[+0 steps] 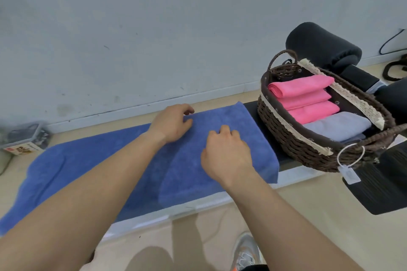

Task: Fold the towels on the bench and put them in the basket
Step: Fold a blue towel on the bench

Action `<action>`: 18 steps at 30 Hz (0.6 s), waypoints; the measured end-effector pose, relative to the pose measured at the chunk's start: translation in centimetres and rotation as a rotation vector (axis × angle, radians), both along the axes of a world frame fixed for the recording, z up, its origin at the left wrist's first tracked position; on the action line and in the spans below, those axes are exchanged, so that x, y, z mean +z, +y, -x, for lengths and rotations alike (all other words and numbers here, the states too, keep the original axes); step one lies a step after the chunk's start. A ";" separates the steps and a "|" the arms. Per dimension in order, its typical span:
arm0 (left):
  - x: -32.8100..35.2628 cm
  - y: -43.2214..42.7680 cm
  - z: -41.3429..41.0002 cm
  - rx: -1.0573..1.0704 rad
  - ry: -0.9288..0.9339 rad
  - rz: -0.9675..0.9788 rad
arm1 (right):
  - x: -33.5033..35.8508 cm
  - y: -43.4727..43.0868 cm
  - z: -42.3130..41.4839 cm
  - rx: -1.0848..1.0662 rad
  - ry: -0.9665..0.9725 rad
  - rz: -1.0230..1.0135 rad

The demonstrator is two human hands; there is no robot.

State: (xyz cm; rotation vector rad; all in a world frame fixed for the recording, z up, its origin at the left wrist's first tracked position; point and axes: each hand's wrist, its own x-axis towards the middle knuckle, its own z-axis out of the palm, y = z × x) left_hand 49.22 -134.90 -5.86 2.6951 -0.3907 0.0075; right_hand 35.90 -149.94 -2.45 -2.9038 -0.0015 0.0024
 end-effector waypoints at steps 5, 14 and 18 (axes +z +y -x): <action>0.3 12.6 6.4 0.223 -0.011 0.096 | 1.2 8.4 0.9 0.206 0.001 -0.082; -1.2 30.1 15.5 0.860 -0.016 0.320 | -0.9 24.2 3.7 0.543 0.115 -0.115; -2.5 32.7 15.4 0.915 0.224 0.469 | -2.3 27.7 3.8 0.633 0.086 -0.071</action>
